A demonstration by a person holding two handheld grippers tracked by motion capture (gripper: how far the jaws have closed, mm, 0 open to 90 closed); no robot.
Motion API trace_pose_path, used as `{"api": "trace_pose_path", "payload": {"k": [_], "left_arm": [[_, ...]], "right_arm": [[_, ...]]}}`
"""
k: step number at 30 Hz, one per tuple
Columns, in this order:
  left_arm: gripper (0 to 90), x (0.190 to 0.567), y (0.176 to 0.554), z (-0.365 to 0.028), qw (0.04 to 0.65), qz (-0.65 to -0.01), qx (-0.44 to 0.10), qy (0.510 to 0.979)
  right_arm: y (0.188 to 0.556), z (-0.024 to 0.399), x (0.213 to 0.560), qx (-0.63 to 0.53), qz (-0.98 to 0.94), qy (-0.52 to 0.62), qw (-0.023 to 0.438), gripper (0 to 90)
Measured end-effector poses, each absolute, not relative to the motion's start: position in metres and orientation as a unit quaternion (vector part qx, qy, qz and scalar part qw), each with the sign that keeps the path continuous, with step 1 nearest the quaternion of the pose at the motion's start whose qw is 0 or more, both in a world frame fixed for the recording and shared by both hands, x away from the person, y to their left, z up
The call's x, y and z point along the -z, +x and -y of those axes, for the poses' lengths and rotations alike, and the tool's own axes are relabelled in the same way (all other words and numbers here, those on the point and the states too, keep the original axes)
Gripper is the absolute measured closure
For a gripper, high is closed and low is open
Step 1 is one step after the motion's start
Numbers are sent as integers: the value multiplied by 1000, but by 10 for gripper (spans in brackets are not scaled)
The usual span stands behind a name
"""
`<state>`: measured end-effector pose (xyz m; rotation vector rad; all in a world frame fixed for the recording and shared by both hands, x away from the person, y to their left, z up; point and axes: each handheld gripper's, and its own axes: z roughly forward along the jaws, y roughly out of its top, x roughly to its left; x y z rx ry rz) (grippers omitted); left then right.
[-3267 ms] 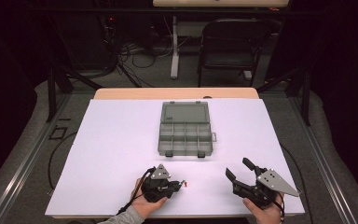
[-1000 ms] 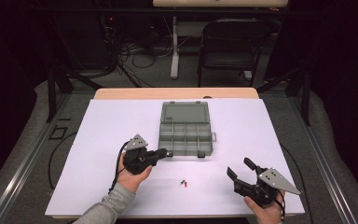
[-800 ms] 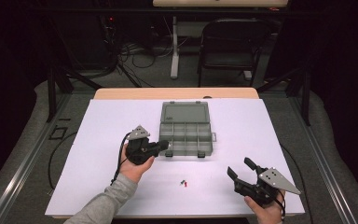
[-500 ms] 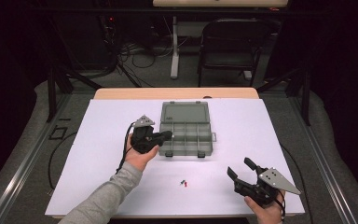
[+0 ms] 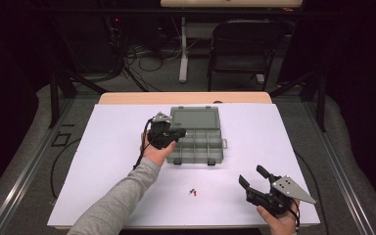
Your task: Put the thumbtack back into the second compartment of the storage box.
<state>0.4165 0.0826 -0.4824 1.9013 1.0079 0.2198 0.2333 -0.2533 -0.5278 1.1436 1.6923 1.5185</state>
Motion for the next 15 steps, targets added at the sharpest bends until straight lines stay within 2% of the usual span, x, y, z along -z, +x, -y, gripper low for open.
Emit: {"api": "trace_pose_path", "payload": {"k": [15], "left_arm": [[858, 502, 439, -69, 444, -433, -100, 778]], "right_arm": [[234, 253, 528, -570, -635, 431, 293, 255]]}}
